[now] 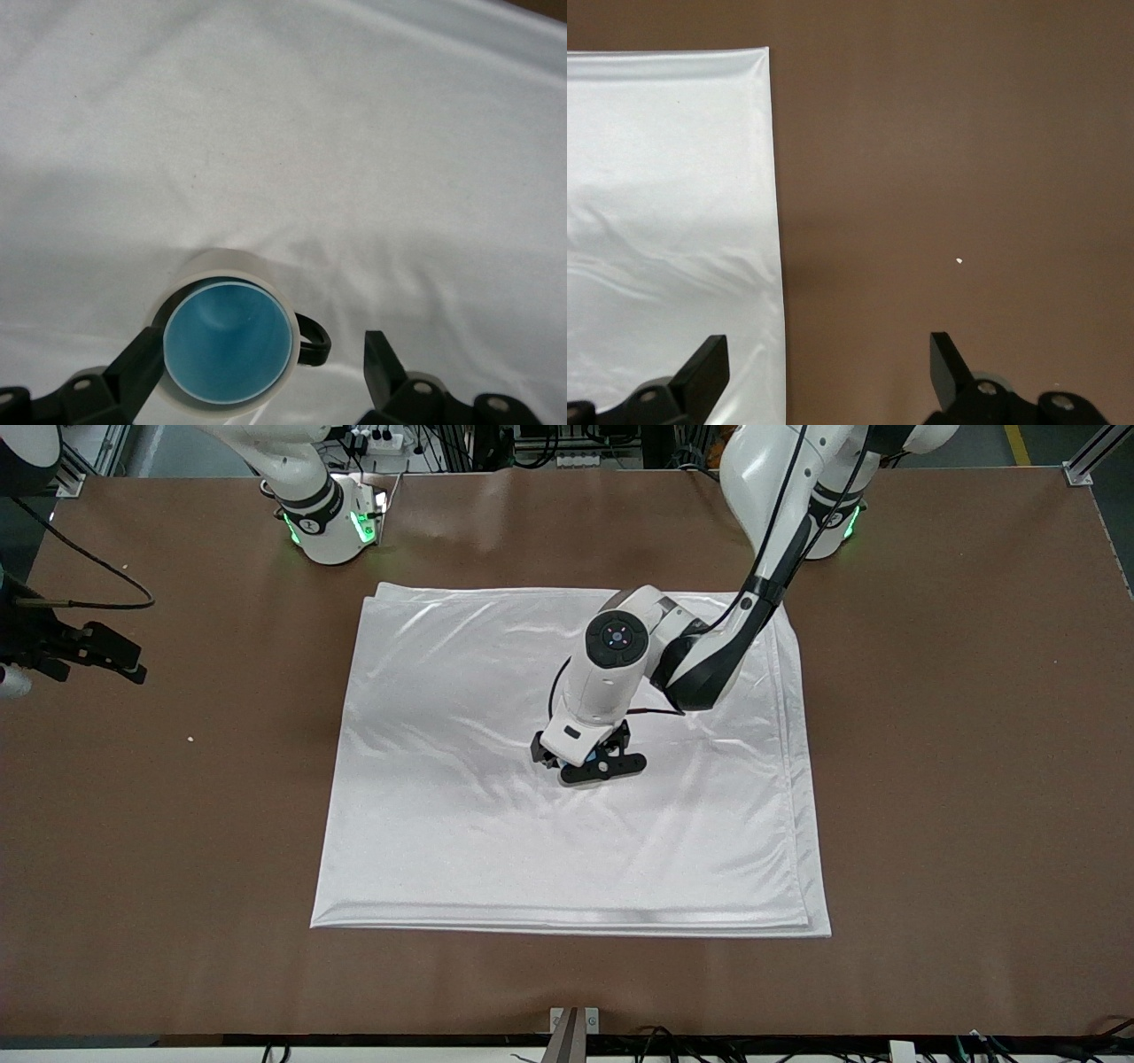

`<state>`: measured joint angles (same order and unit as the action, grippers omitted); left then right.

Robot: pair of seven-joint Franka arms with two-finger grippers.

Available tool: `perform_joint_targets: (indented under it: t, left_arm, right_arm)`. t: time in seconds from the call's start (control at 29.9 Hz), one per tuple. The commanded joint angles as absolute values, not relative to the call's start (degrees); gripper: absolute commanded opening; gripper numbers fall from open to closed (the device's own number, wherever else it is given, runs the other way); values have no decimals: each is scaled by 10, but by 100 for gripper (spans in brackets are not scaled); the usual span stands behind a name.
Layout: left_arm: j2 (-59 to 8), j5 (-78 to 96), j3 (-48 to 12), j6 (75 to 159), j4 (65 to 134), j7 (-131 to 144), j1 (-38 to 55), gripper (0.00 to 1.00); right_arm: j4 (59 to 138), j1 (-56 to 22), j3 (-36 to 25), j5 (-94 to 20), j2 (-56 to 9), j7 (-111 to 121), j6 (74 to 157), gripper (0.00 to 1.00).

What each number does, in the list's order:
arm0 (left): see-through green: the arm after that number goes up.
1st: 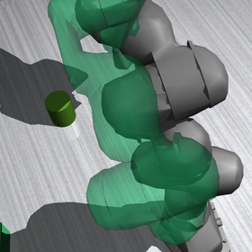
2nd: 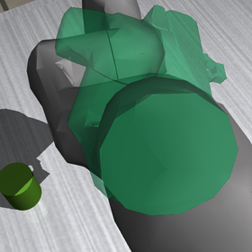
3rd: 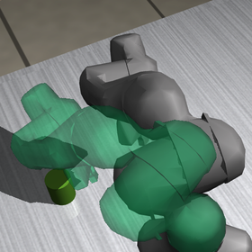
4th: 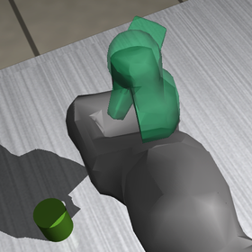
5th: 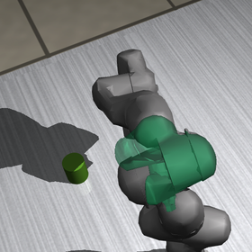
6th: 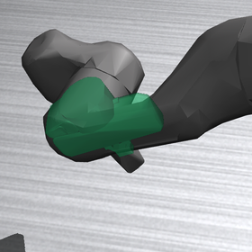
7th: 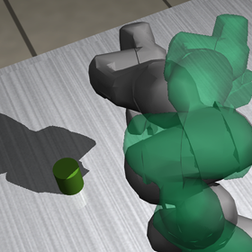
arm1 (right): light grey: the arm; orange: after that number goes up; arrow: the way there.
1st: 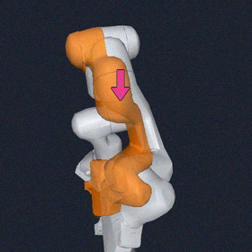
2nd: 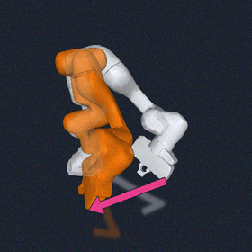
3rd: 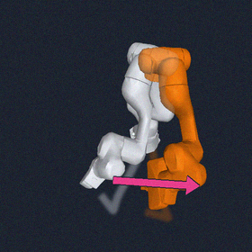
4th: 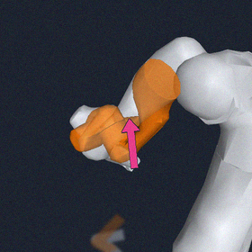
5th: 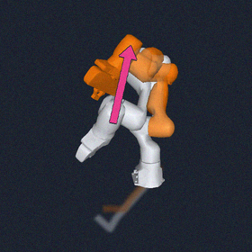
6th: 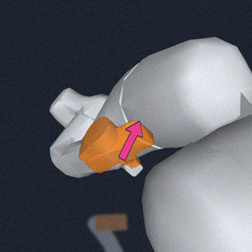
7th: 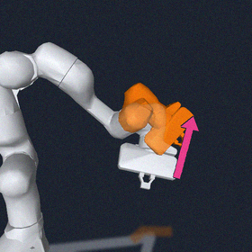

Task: Place blue cup into white mug on cloth

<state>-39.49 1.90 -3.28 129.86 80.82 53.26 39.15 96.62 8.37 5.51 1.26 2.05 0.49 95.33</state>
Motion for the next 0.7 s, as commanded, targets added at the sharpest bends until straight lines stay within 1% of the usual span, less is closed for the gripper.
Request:
perform_joint_targets:
  t: [0.0, 0.1, 0.67]
  left_arm:
    - [-374, 25, -32, 1274, 817, 516, 372, 100]
    - [-365, 25, -31, 1260, 818, 493, 354, 100]
    - [-315, 21, -30, 1205, 824, 320, 193, 100]
  right_arm:
    - [951, 78, 56, 7, 12, -6, 948, 100]
    - [951, 76, 56, 7, 12, -5, 948, 100]
    - [951, 74, 56, 8, 12, -6, 947, 100]
